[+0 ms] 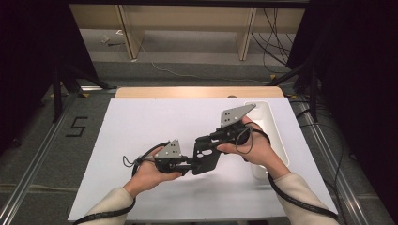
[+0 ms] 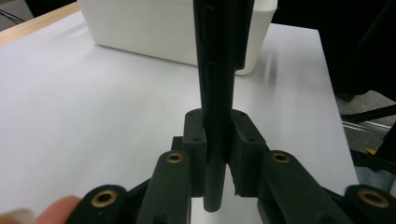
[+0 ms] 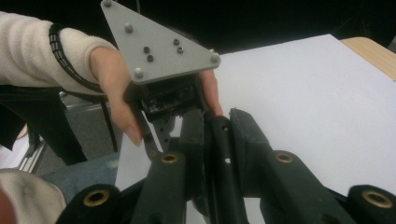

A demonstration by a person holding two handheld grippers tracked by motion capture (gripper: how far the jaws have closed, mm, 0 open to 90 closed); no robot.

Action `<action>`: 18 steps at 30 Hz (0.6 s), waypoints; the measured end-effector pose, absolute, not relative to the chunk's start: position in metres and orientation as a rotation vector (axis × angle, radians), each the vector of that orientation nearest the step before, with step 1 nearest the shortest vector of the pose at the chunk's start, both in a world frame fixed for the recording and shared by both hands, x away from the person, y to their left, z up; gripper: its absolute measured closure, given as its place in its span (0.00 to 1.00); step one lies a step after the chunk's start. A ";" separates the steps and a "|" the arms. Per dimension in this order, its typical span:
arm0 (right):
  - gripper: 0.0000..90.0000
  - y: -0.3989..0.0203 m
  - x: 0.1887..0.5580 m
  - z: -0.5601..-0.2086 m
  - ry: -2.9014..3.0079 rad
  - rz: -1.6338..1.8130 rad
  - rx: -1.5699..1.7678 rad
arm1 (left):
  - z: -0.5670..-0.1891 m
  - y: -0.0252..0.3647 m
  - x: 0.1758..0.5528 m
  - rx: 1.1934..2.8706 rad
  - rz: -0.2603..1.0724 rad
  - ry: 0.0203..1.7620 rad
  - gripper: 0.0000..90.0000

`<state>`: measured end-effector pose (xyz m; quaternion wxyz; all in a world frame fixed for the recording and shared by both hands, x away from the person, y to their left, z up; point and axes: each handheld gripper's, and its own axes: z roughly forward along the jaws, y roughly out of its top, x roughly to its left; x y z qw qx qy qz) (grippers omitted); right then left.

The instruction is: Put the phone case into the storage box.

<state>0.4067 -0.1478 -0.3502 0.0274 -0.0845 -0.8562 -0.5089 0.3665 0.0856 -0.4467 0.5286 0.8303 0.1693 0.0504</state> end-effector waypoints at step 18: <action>0.18 -0.155 0.409 -0.346 -2.620 -1.982 -0.475 | -0.436 0.090 0.366 1.903 0.195 0.600 0.89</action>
